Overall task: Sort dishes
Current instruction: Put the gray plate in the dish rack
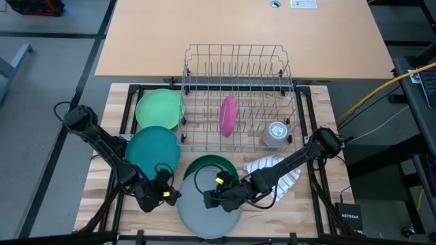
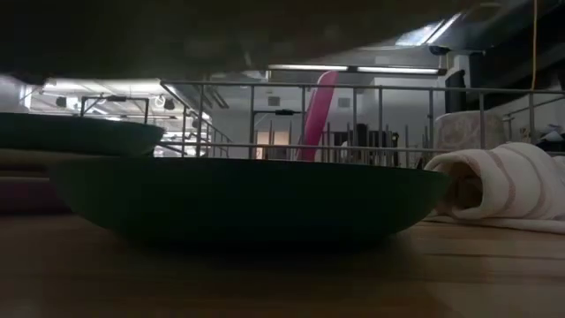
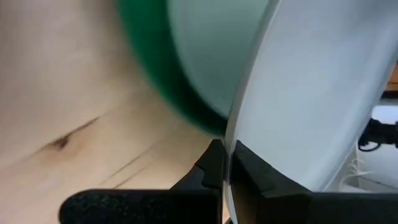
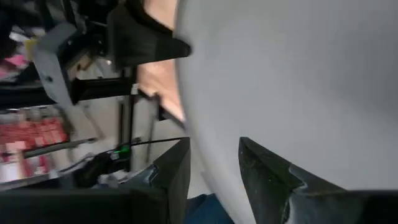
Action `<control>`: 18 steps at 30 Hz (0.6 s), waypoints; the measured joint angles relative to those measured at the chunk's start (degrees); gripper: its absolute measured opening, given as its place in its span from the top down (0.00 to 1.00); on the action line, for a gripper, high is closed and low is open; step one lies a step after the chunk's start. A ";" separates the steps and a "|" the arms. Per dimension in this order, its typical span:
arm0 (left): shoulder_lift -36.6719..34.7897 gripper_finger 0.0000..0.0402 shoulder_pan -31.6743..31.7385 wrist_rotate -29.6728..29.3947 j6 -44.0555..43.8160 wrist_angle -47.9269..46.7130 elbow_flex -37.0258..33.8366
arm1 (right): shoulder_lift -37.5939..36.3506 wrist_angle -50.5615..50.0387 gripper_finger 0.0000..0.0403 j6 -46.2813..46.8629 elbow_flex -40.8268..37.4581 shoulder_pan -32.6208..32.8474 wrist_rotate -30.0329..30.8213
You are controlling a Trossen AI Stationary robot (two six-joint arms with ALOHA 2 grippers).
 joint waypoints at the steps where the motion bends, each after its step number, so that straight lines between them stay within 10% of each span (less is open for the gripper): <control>1: -0.01 0.99 0.00 -0.65 1.74 -0.01 0.67 | 0.00 1.21 0.65 0.31 0.00 0.11 -0.21; 18: 0.04 1.00 -0.02 -14.53 26.50 0.01 7.76 | -9.09 23.76 0.65 -4.31 -0.02 2.69 -2.13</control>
